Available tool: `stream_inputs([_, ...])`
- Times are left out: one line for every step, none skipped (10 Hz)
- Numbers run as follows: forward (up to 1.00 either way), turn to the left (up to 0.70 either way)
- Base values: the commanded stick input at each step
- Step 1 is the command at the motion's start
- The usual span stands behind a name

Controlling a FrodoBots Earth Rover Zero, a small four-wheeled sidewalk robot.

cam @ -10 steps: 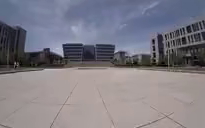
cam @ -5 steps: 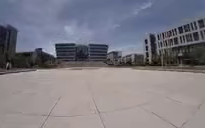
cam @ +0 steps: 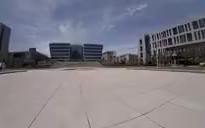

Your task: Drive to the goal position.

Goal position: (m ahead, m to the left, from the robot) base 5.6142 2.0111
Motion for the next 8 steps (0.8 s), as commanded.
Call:
stream_inputs([0.7, 0.0])
stream_inputs([0.7, 0.0])
stream_inputs([0.7, 0.0])
stream_inputs([0.7, 0.0])
stream_inputs([0.7, 0.0])
stream_inputs([0.7, 0.0])
stream_inputs([0.7, 0.0])
stream_inputs([0.7, 0.0])
